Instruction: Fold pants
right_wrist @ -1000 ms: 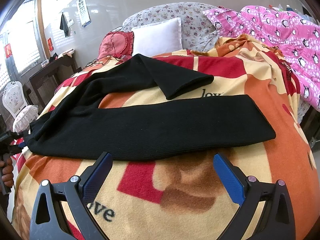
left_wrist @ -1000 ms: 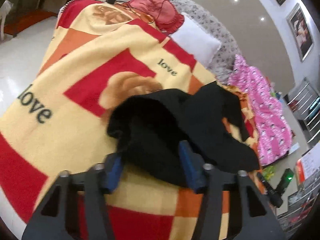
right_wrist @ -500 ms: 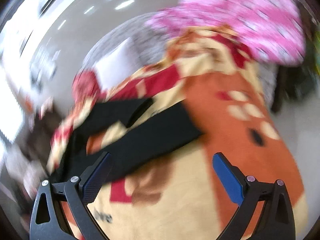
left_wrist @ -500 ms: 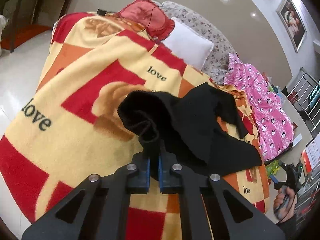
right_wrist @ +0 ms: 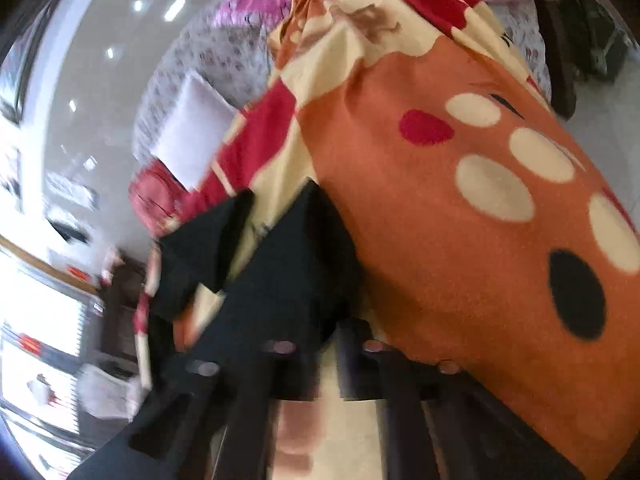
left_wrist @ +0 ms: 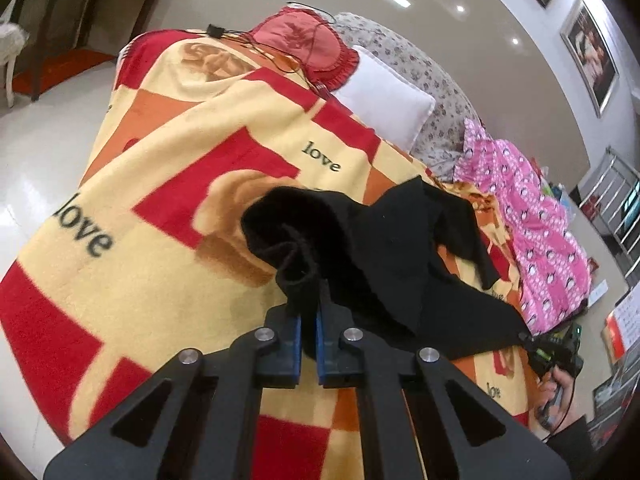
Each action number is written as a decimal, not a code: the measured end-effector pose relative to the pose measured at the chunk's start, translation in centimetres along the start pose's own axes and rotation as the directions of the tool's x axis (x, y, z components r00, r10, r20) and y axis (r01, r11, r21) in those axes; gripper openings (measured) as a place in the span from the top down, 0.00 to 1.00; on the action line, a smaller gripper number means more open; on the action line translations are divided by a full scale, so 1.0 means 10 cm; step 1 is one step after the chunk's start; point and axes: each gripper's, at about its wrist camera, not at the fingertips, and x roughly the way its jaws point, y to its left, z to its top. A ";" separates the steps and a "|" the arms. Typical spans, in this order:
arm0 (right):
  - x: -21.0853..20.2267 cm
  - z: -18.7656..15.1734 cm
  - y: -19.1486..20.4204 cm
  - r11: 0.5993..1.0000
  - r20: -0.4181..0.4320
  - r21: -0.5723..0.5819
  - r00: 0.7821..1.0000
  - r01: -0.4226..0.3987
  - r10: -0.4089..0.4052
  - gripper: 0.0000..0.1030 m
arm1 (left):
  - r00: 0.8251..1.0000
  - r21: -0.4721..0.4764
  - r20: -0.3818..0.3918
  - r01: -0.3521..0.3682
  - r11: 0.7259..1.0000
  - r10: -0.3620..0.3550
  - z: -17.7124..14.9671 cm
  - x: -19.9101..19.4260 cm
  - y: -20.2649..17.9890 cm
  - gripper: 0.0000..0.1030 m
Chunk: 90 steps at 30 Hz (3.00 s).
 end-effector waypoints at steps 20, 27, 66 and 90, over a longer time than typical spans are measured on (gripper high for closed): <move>-0.94 -0.88 0.14 0.941 0.032 -0.208 0.964 0.266 -0.266 0.81 | 0.995 -0.033 -0.026 -0.099 0.995 0.098 -0.26 -0.56 0.66 0.91; -0.33 -0.51 1.56 0.797 -0.014 -0.604 0.998 0.035 -0.055 0.51 | 0.963 -0.057 0.111 -0.241 0.969 0.246 -0.20 -0.71 0.73 0.74; -1.83 -1.02 2.06 0.732 0.231 -0.678 0.966 0.072 0.118 0.97 | 0.975 0.413 0.213 -0.154 0.897 0.069 0.60 -0.77 -0.21 0.96; -0.06 -0.08 0.86 0.921 0.059 -0.349 0.985 0.172 -0.161 0.96 | 0.987 0.271 0.161 -0.034 0.962 -0.010 0.61 -0.80 0.10 0.27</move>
